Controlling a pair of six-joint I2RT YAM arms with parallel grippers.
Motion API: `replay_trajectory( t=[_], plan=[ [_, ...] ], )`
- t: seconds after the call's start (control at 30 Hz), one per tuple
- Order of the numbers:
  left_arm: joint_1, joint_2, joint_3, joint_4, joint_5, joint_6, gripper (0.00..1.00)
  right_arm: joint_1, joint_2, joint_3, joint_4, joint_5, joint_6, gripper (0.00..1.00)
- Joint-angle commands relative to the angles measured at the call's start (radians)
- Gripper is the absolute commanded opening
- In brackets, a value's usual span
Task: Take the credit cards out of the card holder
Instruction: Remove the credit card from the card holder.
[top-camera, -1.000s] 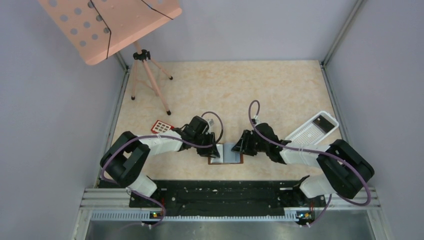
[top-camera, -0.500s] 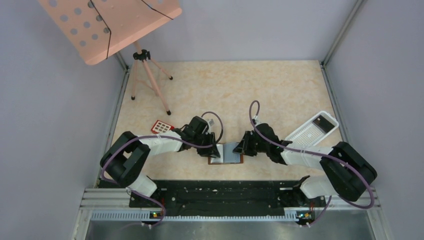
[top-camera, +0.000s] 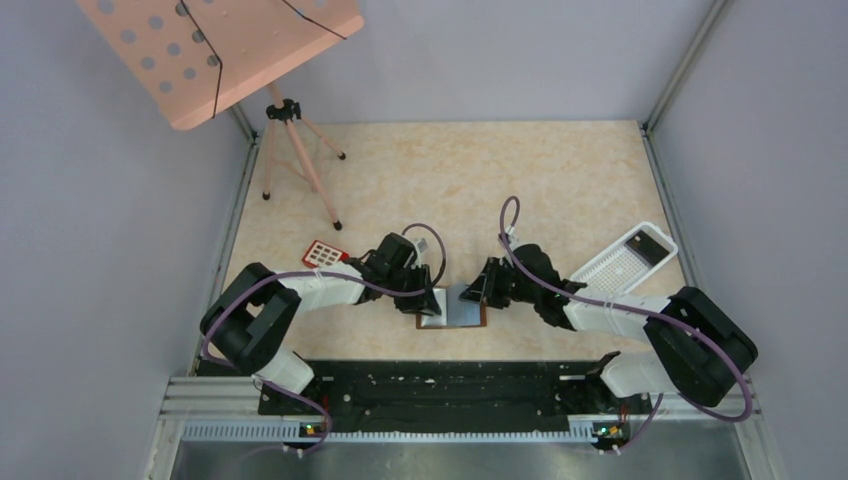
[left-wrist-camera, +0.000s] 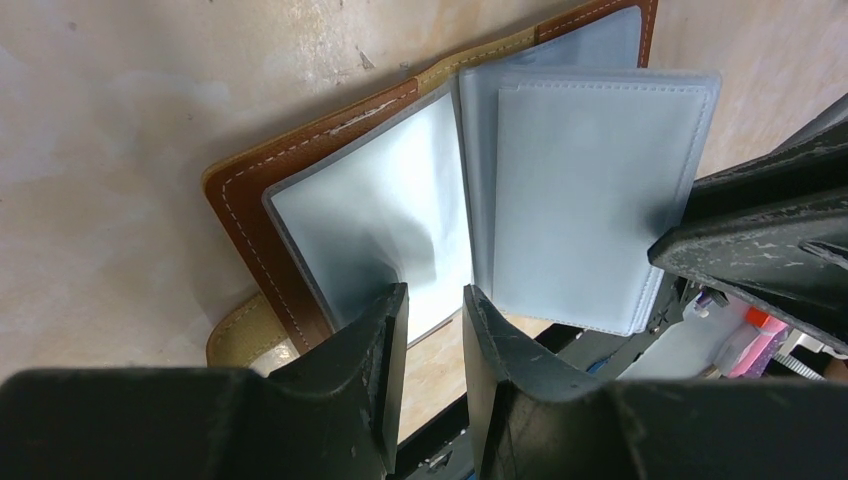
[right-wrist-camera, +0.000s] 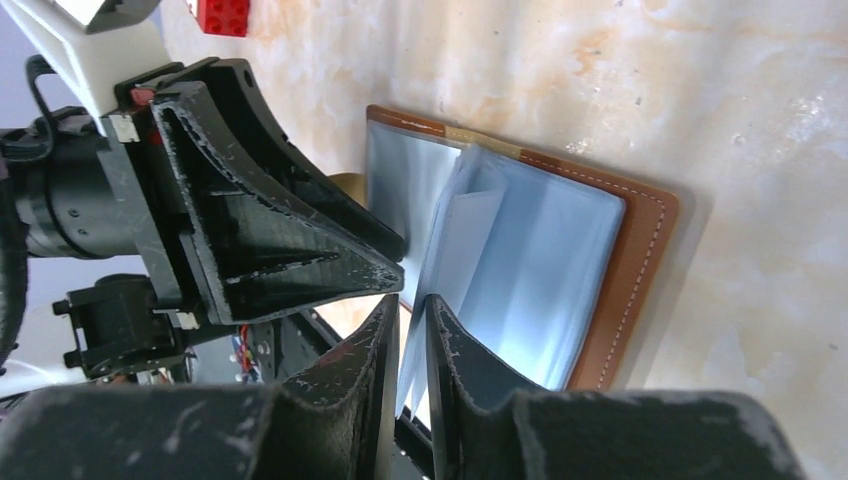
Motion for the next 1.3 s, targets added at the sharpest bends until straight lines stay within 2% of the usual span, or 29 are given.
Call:
replay_trajectory(
  t=[0.0, 0.43, 0.57, 0.7, 0.87, 0.97, 1.1, 1.27],
  plan=[
    [-0.002, -0.002, -0.028, 0.001, -0.021, 0.003, 0.33, 0.015, -0.008, -0.007, 0.094, -0.028, 0.015, 0.16],
    [-0.002, -0.005, -0.033, 0.004, -0.019, 0.001, 0.33, 0.015, 0.008, -0.006, 0.092, -0.012, 0.001, 0.00],
    [-0.002, -0.007, -0.034, 0.007, -0.019, 0.000, 0.33, 0.015, 0.017, -0.011, 0.114, -0.022, 0.008, 0.01],
    [-0.003, -0.010, -0.034, 0.005, -0.021, -0.002, 0.33, 0.015, 0.029, -0.014, 0.127, -0.030, 0.015, 0.11],
    [-0.003, -0.011, -0.035, 0.005, -0.020, -0.003, 0.33, 0.015, 0.037, -0.028, 0.171, -0.046, 0.026, 0.04],
    [-0.002, -0.010, -0.031, 0.003, -0.021, -0.003, 0.33, 0.016, 0.041, -0.027, 0.181, -0.048, 0.030, 0.05],
    [-0.002, -0.005, -0.030, 0.003, -0.020, -0.008, 0.34, 0.016, 0.042, -0.024, 0.191, -0.056, 0.032, 0.10],
    [-0.002, -0.005, -0.031, 0.004, -0.018, -0.014, 0.34, 0.014, 0.049, -0.030, 0.207, -0.061, 0.034, 0.06]
  ],
)
